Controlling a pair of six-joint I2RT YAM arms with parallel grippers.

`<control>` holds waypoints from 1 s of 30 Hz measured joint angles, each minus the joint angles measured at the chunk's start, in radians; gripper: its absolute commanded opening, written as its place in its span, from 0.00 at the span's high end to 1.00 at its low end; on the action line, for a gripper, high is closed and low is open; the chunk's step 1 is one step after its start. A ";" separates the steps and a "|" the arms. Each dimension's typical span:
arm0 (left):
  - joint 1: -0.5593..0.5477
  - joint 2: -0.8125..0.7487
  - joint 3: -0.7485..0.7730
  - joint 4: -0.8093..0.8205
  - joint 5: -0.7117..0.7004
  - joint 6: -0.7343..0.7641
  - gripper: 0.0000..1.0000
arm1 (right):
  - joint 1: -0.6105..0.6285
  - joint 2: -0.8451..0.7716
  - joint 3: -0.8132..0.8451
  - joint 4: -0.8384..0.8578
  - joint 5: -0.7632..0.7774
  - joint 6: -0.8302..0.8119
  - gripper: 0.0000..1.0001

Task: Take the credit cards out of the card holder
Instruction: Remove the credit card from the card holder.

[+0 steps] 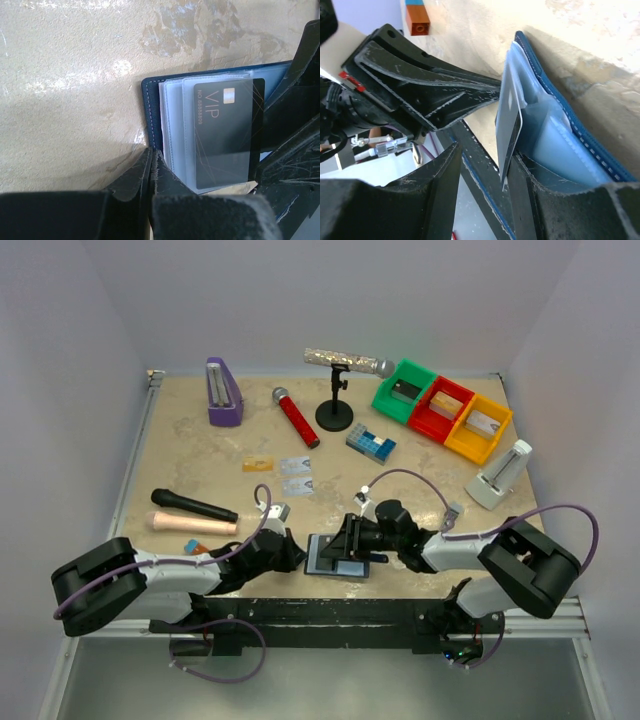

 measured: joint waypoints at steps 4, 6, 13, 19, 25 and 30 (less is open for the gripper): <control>0.000 -0.014 -0.009 -0.004 -0.004 -0.005 1.00 | 0.000 -0.034 0.002 -0.074 0.015 -0.022 0.56; 0.000 -0.023 -0.011 -0.013 -0.007 -0.005 1.00 | 0.000 -0.058 0.002 -0.108 0.021 -0.032 0.57; -0.001 -0.034 -0.015 -0.021 -0.015 -0.005 1.00 | 0.000 -0.111 0.010 -0.191 0.040 -0.061 0.60; -0.001 -0.036 -0.016 -0.021 -0.015 -0.005 1.00 | 0.000 -0.118 0.013 -0.224 0.047 -0.073 0.66; -0.001 -0.043 -0.016 -0.030 -0.016 -0.005 1.00 | 0.001 -0.132 0.013 -0.254 0.065 -0.077 0.69; -0.001 -0.052 -0.021 -0.037 -0.021 -0.005 1.00 | 0.001 -0.166 0.013 -0.285 0.075 -0.088 0.73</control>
